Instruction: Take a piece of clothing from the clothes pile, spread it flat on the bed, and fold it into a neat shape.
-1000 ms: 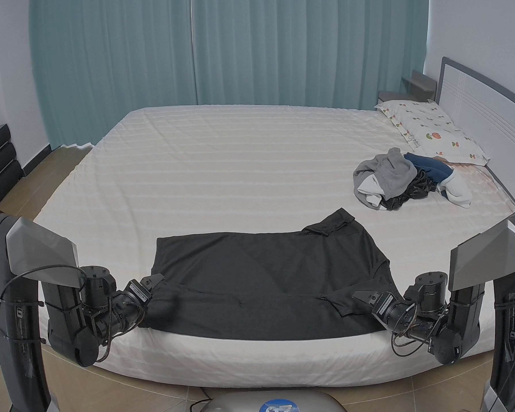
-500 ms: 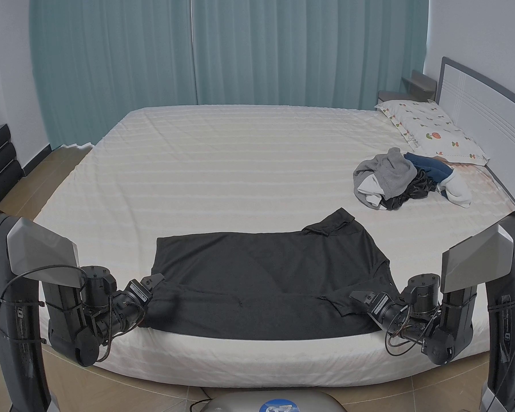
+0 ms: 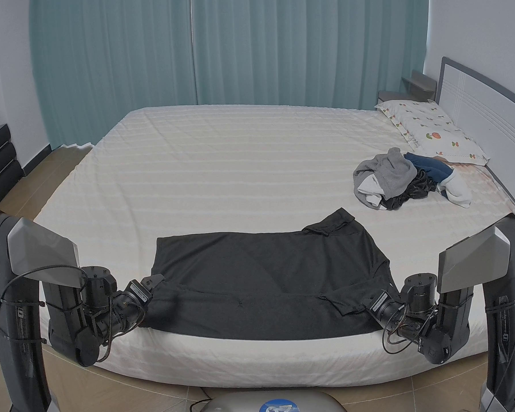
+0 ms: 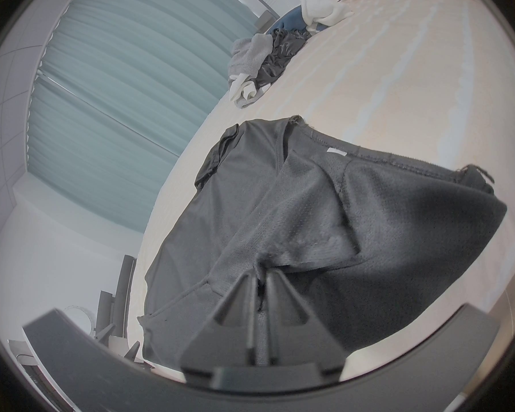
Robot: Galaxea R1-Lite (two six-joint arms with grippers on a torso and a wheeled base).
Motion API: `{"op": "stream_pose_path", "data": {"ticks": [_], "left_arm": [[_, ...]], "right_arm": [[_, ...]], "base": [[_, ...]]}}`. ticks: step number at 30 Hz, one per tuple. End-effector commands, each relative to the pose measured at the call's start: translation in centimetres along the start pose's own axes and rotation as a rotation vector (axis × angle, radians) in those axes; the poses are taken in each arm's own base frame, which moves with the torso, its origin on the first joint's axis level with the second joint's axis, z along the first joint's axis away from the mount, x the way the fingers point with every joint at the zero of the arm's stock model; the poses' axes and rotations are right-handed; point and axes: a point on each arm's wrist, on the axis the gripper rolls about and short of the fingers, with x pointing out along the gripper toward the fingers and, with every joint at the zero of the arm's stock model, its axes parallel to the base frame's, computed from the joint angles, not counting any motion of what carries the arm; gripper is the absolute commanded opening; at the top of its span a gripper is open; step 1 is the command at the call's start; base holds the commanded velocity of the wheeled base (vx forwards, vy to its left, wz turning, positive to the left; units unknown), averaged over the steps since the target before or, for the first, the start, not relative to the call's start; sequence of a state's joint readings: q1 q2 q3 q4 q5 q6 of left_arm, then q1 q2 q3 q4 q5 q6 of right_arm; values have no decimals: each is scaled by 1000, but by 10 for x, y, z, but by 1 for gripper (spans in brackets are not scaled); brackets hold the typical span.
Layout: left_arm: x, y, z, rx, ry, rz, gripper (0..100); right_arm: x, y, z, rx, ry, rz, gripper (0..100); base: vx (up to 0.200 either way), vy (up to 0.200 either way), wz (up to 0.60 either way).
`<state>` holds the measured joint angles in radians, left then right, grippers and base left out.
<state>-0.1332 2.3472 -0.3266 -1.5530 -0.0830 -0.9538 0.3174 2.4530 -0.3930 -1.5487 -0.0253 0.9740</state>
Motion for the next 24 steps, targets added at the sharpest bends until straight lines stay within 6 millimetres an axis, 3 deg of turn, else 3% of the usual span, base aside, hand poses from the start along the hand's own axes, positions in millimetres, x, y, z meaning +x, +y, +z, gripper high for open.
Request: {"op": "stream_pose_path", "data": {"ticks": [1,9,24], "left_arm": [[0,-1,1,1,-9,-12,100],[0,-1,1,0,-10,-12,100],[0,-1,1,0,-10,-12,100]], "right_arm": [[-3,5,1,-3,-13,8,0],[-26,14,1,-21,4,19,0],[-41,5,-5,-135,42,-30,0]], "base": [[0,0,0],[0,0,0],[0,0,0]]}}
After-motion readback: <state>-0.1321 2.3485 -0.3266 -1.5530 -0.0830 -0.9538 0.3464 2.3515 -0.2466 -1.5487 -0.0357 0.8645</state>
